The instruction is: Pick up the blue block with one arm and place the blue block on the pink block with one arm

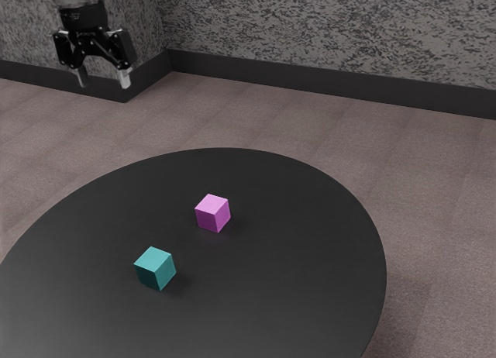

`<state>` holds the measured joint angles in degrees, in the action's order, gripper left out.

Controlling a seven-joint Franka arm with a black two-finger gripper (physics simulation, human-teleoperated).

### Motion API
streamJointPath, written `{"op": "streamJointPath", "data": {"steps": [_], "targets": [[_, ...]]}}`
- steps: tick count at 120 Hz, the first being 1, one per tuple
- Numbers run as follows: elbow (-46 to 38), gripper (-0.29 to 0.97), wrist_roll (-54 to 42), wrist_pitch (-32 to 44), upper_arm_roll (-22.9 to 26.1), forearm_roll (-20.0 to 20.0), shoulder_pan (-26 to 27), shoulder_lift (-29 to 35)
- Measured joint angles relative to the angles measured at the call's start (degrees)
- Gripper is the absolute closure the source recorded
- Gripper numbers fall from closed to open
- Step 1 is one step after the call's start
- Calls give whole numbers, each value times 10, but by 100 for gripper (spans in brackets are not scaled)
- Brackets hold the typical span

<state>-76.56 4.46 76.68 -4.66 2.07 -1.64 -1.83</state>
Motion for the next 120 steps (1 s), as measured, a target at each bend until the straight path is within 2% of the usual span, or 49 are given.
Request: {"op": "streamJointPath", "data": {"steps": [24, 30, 38, 49, 62, 90, 120], "targets": [[-59, 0, 7, 36, -16, 8, 31, -6], [-149, 0, 8, 70, -7, 8, 24, 15], [-322, 0, 10, 143, 21, 2, 3, 88], [-497, 0, 12, 251, 46, -5, 13, 164], [-619, 1, 14, 371, 60, -7, 12, 200], [-652, 3, 8, 538, 60, -8, 8, 119], [-655, 4, -25, 599, 58, -9, 4, 80]]}}
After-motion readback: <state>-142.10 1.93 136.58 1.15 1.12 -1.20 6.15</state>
